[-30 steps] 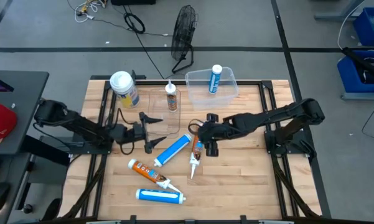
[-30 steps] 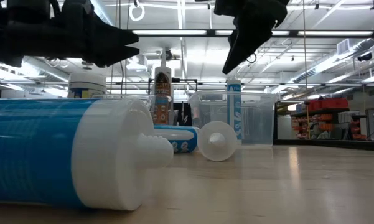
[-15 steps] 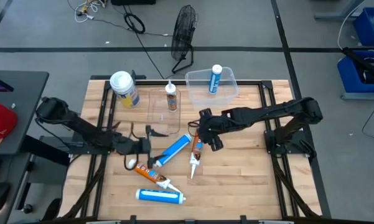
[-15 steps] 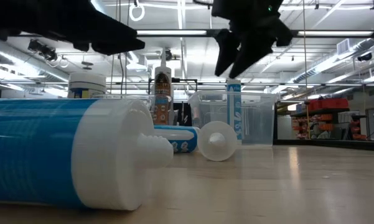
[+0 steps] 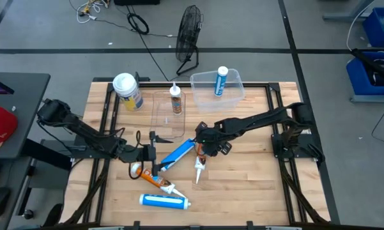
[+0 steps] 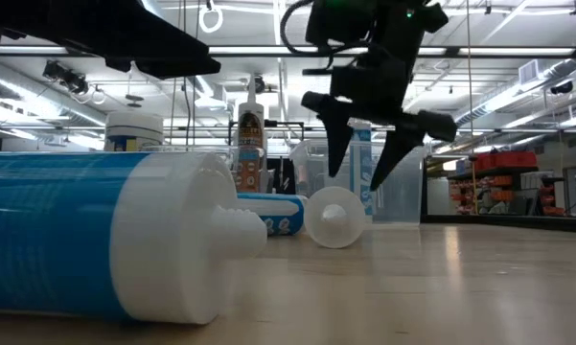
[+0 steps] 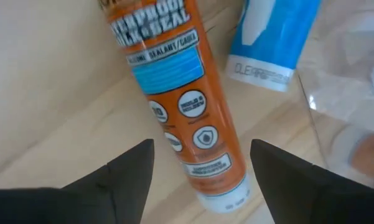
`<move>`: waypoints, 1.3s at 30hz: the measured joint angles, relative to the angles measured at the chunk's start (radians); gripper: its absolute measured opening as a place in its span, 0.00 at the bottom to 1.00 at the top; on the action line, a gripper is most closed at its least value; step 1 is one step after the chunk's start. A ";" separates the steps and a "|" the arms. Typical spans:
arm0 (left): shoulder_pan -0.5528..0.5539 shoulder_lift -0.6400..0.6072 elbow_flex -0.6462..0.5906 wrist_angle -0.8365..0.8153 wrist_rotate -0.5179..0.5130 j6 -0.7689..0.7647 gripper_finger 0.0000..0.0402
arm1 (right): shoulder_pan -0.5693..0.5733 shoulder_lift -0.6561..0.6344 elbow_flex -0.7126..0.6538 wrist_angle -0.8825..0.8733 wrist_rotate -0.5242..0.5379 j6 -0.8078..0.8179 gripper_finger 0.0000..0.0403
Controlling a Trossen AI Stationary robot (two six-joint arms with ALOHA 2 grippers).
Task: Pick & place silicon tubes, Sealant and Lysol wipes
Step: Put the right orange sealant into the transparent bin
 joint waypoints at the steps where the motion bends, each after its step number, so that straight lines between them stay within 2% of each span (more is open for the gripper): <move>1: 0.000 0.000 0.000 0.000 0.000 0.000 0.96 | -0.002 0.009 0.000 0.003 0.006 -0.025 0.68; 18: 0.000 0.000 0.000 0.001 0.000 -0.020 0.96 | -0.047 0.125 0.000 0.083 -0.001 -0.171 0.67; 29: 0.000 0.000 -0.001 0.001 0.000 -0.020 0.96 | -0.028 0.135 0.000 0.042 0.003 0.006 0.56; 39: 0.000 0.000 -0.001 0.001 0.000 -0.020 0.96 | 0.052 0.131 0.012 0.014 0.078 0.057 0.54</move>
